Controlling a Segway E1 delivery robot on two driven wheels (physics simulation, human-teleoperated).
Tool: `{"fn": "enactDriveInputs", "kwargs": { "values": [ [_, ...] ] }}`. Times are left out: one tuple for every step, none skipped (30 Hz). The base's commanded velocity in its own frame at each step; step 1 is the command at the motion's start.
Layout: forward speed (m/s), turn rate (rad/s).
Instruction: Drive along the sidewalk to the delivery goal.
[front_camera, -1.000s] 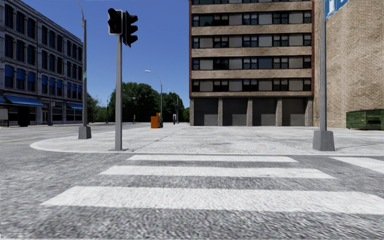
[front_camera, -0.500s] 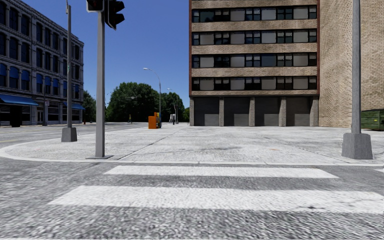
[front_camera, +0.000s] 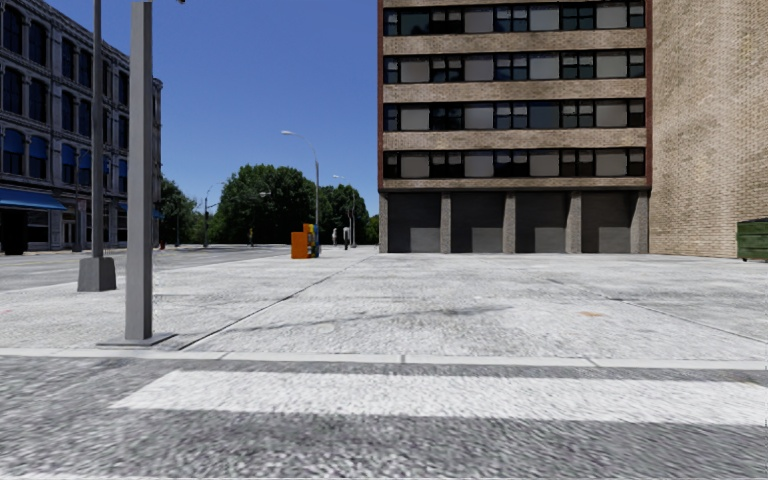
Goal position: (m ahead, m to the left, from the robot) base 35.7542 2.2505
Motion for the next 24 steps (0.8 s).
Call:
{"fn": "enactDriveInputs", "kwargs": {
  "values": [
    [2.0,0.0],
    [2.0,0.0],
    [2.0,0.0],
    [2.0,0.0],
    [2.0,0.0],
    [2.0,0.0],
    [2.0,0.0],
    [2.0,0.0],
    [2.0,0.0],
    [2.0,0.0],
    [2.0,0.0],
    [2.0,0.0],
    [2.0,0.0],
    [2.0,0.0],
    [2.0,0.0],
    [2.0,0.0],
    [2.0,0.0],
    [2.0,0.03],
    [2.0,0.06],
    [2.0,0.11],
    [2.0,0.15],
    [2.0,0.17],
    [2.0,0.17],
    [2.0,0.17]
  ]
}}
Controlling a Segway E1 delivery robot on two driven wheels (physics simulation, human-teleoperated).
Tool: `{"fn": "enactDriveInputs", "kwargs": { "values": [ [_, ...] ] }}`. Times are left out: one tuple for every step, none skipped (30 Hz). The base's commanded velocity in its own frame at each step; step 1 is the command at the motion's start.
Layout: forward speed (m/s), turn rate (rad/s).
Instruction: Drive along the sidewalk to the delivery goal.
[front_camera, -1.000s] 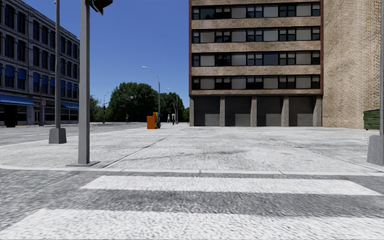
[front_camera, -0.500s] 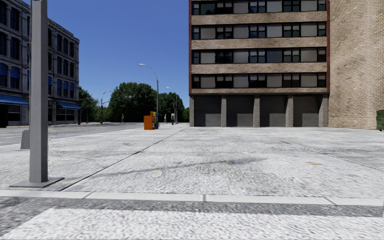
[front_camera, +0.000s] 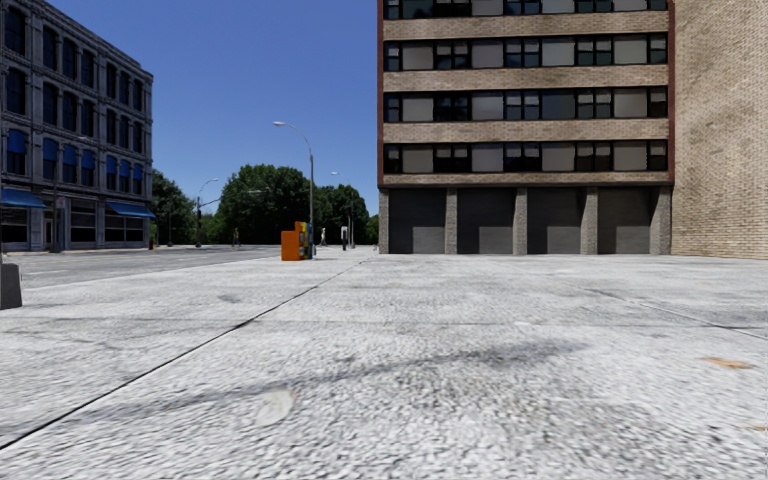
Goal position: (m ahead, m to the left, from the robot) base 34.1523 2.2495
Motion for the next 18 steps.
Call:
{"fn": "enactDriveInputs", "kwargs": {
  "values": [
    [2.0,0.17],
    [2.0,0.17],
    [2.0,0.17],
    [2.0,0.17],
    [2.0,0.17],
    [2.0,0.17],
    [2.0,0.17],
    [2.0,0.17],
    [2.0,0.17],
    [2.0,0.17],
    [2.0,0.17],
    [2.0,0.18],
    [2.0,0.19],
    [2.0,0.21],
    [2.0,0.23],
    [2.0,0.23],
    [2.0,0.26],
    [2.0,0.39]
  ]
}}
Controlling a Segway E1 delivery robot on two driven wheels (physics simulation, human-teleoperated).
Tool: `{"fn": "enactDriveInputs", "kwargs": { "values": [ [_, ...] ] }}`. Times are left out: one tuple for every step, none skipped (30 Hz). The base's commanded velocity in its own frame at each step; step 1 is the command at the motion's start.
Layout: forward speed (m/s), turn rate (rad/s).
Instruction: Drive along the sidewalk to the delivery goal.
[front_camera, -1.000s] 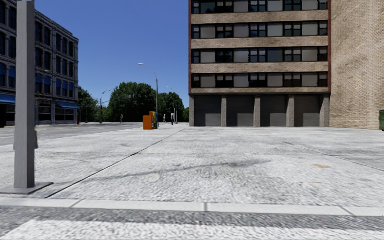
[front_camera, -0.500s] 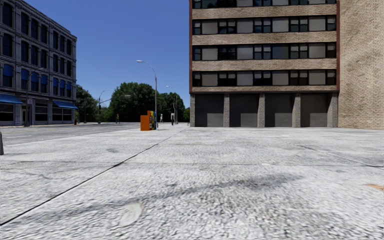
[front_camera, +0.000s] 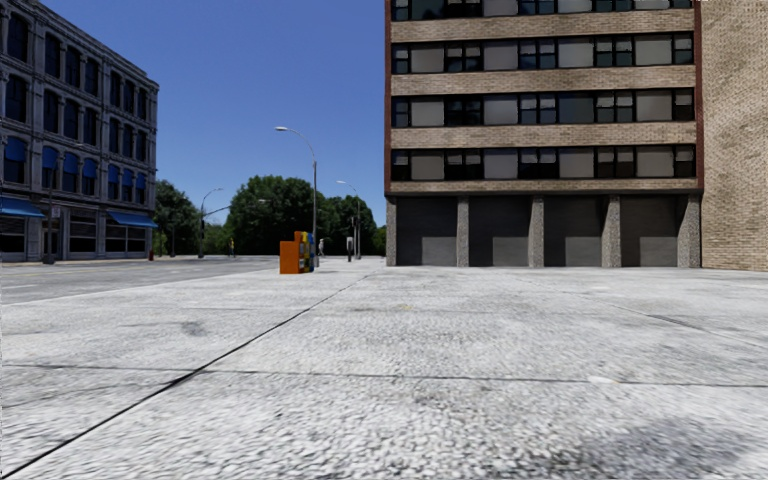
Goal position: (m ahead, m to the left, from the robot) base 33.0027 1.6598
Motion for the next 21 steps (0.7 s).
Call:
{"fn": "enactDriveInputs", "kwargs": {
  "values": [
    [2.0,0.48],
    [2.0,0.48],
    [2.0,0.48],
    [2.0,0.48],
    [2.0,0.48],
    [2.0,0.48],
    [2.0,0.47],
    [2.0,0.47],
    [2.0,0.38],
    [2.0,0.3],
    [2.0,0.27],
    [2.0,0.27],
    [2.0,0.27],
    [2.0,0.27],
    [2.0,0.27],
    [2.0,0.27],
    [2.0,0.27],
    [2.0,0.27],
    [2.0,0.3],
    [2.0,0.32],
    [2.0,0.33]
  ]
}}
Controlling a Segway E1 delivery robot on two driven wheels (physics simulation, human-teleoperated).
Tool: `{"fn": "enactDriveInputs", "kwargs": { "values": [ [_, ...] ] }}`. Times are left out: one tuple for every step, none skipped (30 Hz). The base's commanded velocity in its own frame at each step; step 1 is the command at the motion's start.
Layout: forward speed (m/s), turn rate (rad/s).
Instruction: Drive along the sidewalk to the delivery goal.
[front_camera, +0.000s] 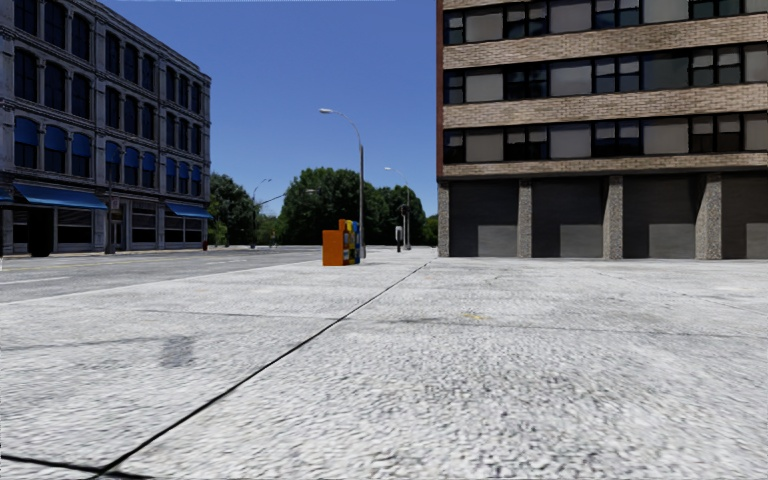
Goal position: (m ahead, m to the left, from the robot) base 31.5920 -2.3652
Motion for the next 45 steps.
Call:
{"fn": "enactDriveInputs", "kwargs": {
  "values": [
    [2.0,0.33],
    [2.0,0.33],
    [2.0,0.33],
    [2.0,0.29],
    [2.0,0.2],
    [2.0,0.08],
    [2.0,0.0],
    [2.0,0.0],
    [2.0,0.0],
    [2.0,0.0],
    [2.0,0.0],
    [2.0,0.0],
    [2.0,0.0],
    [2.0,0.0],
    [2.0,0.0],
    [2.0,0.0],
    [2.0,0.0],
    [2.0,0.0],
    [2.0,0.0],
    [2.0,0.0],
    [2.0,0.0],
    [2.0,0.0],
    [2.0,0.0],
    [2.0,0.0],
    [2.0,0.0],
    [2.0,0.0],
    [2.0,0.0],
    [2.0,0.0],
    [2.0,0.0],
    [2.0,0.0],
    [2.0,0.0],
    [2.0,0.0],
    [2.0,0.0],
    [2.0,0.0],
    [2.0,0.0],
    [2.0,-0.22],
    [2.0,-0.36],
    [2.0,-0.4],
    [2.0,-0.4],
    [2.0,-0.41],
    [2.0,-0.41],
    [2.0,-0.41],
    [2.0,-0.41],
    [2.0,-0.41],
    [2.0,-0.41]
  ]
}}
